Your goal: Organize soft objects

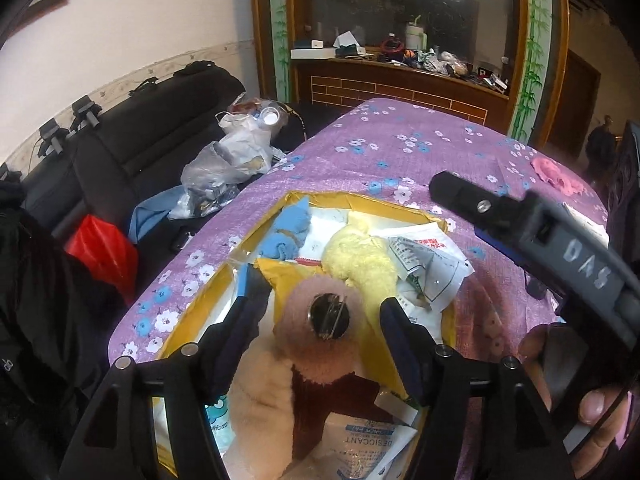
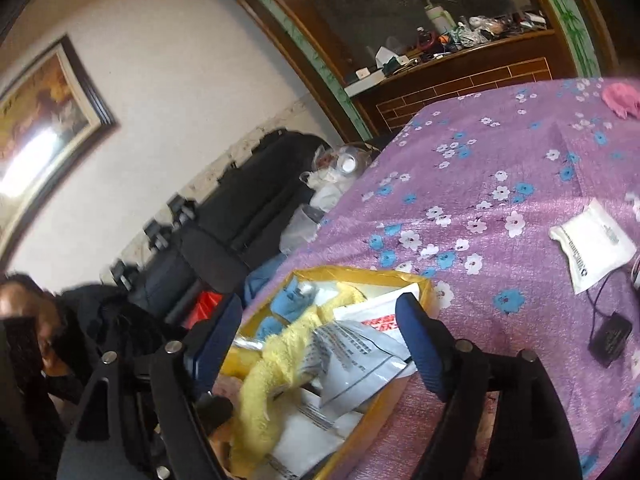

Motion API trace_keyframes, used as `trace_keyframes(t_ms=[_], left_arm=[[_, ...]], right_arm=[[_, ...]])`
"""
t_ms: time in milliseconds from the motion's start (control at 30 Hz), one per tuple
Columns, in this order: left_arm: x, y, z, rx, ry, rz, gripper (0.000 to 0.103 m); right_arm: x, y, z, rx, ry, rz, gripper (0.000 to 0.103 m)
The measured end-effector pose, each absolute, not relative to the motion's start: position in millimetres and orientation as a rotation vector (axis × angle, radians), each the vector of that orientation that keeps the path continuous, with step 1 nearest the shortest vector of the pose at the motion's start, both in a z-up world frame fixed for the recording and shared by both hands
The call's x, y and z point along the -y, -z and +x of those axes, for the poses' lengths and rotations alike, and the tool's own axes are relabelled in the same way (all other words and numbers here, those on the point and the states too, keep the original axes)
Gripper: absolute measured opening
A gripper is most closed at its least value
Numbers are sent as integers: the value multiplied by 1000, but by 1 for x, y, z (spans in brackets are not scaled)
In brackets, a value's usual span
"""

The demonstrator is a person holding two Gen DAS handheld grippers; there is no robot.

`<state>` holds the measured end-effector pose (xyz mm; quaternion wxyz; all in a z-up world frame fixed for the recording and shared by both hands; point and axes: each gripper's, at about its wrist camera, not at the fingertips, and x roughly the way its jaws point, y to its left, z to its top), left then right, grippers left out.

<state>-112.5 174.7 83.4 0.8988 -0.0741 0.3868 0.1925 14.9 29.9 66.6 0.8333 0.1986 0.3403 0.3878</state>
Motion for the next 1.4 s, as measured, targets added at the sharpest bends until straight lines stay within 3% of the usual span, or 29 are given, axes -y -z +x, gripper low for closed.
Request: trace_keyframes(t_ms=[433, 967, 1400], left_arm=[[-169, -84, -116, -797, -438, -114, 69], [-168, -77, -117, -819, -407, -141, 69], [-176, -65, -141, -825, -413, -208, 69]], right_arm=[[-17, -33, 45, -993, -933, 703, 83], [-25, -69, 21, -812, -708, 288, 83], [-39, -61, -2, -802, -741, 129, 83]])
